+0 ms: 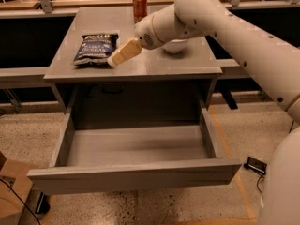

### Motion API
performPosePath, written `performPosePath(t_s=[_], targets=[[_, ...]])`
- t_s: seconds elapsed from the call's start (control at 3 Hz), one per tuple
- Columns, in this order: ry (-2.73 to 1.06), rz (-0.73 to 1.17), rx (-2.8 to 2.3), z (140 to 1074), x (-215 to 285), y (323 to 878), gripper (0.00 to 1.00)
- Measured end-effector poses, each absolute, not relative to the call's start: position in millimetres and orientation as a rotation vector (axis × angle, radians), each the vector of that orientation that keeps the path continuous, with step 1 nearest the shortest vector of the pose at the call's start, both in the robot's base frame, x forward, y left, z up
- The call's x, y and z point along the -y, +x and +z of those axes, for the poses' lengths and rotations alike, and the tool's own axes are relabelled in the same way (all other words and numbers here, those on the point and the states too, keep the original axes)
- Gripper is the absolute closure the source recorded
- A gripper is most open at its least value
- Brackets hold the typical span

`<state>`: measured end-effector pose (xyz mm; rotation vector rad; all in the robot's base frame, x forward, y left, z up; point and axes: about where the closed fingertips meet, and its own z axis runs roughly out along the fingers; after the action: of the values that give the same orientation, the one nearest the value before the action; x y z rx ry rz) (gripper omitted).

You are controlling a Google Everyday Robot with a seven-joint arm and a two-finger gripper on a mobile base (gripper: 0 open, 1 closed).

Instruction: Place blue chip bag into top drawer

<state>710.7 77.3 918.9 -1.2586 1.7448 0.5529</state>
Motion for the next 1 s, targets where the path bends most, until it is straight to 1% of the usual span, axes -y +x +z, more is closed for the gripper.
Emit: performPosePath(t_s=[0.33,0.67,1.0], targets=[[-1.203,0.55,-1.797,906,-78,712,0.0],[-1.135,0.537,-1.798,886,-95,728,0.0],[-1.066,0.512,-1.774,873,-110,758,0.0]])
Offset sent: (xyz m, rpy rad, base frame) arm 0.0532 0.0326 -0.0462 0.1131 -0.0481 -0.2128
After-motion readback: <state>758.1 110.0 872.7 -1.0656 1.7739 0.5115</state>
